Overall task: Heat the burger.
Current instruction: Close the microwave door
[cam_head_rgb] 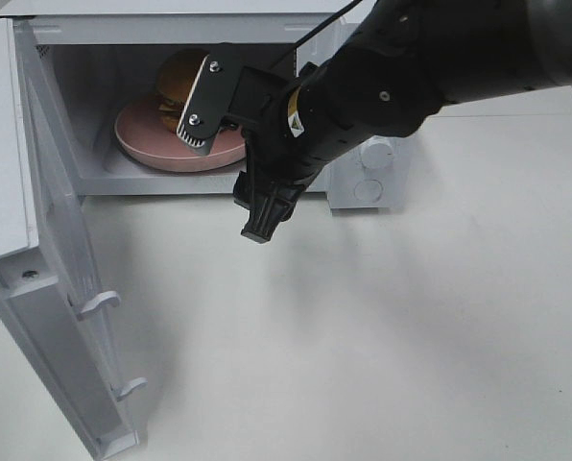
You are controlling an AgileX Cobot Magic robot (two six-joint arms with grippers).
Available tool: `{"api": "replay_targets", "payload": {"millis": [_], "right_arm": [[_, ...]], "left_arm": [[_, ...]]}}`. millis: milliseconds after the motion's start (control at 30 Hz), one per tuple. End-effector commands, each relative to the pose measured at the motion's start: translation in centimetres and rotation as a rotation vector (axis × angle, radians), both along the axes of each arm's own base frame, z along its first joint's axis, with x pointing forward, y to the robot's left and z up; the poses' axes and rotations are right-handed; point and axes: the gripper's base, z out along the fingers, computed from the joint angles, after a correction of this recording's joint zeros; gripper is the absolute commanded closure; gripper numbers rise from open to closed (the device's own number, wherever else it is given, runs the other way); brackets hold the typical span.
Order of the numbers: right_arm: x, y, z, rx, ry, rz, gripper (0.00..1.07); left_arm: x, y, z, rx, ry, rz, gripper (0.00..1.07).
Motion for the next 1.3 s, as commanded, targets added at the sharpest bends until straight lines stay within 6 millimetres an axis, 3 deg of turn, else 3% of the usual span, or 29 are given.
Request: {"api": "replay_targets", "payload": {"millis": [33, 167, 333, 633, 1067, 1300], "right_arm": [[-0.8, -0.8, 0.9, 0.09, 0.05, -0.121, 0.44], [-2.5, -2.6, 1.5, 0.184, 0.142, -0.316, 0.41], [-4.3, -4.5, 1.8, 0.187, 0.198, -0.427, 0.35], [-7.1, -7.3, 2.7, 0.165, 0.24, -0.506, 0.31], [-10.8, -11.3, 7.0, 0.129, 0.272, -0.619, 0.31], [-12.1, -12.9, 8.3, 0.099, 0.279, -0.656, 0.31]], "left_arm": [[-0.2, 0.0, -0.1, 0.001, -0.012, 0.002, 0.07], [-0.2, 0.0, -0.1, 0.001, -0.012, 0.002, 0.07], [-0.2, 0.0, -0.1, 0.001, -0.012, 0.002, 0.07], [-0.2, 0.0, -0.1, 0.001, -0.012, 0.002, 0.07], [-0.2, 0.0, -0.1, 0.001, -0.012, 0.002, 0.07], [-0.2, 0.0, -0.1, 0.001, -0.012, 0.002, 0.07]]}}
